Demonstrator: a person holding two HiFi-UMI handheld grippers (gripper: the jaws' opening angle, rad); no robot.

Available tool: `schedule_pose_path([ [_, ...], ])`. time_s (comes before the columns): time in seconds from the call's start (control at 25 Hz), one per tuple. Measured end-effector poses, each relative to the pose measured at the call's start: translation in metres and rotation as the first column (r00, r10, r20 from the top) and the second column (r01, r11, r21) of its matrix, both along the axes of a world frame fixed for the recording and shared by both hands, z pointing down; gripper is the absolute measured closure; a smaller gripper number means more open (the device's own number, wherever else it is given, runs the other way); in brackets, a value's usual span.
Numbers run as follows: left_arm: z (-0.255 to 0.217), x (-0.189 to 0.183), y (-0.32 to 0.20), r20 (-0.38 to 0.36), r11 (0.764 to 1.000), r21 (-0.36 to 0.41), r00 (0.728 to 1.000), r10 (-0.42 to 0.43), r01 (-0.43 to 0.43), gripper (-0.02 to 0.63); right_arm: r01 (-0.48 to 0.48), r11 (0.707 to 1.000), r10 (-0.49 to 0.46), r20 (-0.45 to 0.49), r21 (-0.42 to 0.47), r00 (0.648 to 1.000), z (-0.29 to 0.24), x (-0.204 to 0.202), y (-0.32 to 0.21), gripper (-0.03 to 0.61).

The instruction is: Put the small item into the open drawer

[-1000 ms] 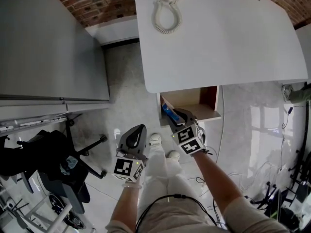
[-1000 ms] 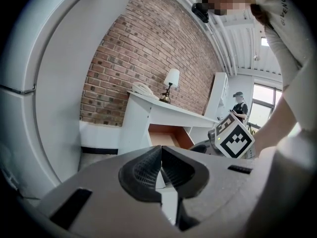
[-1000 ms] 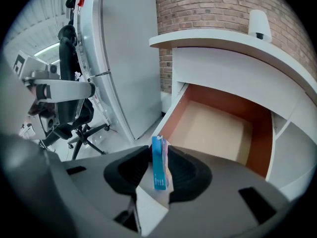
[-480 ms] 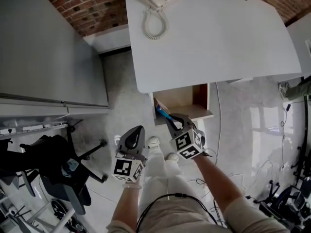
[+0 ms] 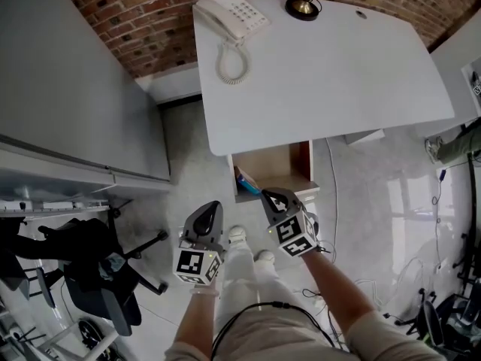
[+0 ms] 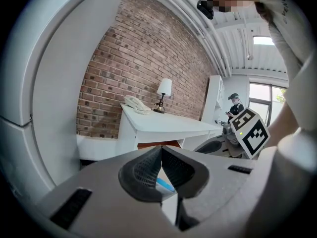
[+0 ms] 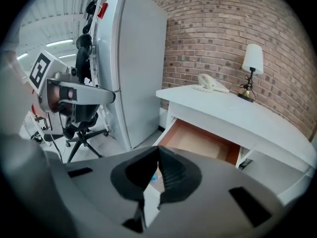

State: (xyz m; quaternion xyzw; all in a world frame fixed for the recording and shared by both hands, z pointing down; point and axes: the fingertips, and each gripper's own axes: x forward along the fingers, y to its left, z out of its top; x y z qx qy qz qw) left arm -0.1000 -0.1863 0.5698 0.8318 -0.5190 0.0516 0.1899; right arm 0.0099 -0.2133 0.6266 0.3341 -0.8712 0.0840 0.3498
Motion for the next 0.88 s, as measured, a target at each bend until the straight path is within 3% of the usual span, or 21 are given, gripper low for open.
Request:
schedule_pose_path([
  [0.88, -0.082, 0.000, 0.016, 0.035, 0.995, 0.100, 0.999, -0.019, 0.015, 0.607, -0.129, 0.990, 0.116, 0.199, 0.056, 0.973, -0.107, 0.051, 0.021, 0.572],
])
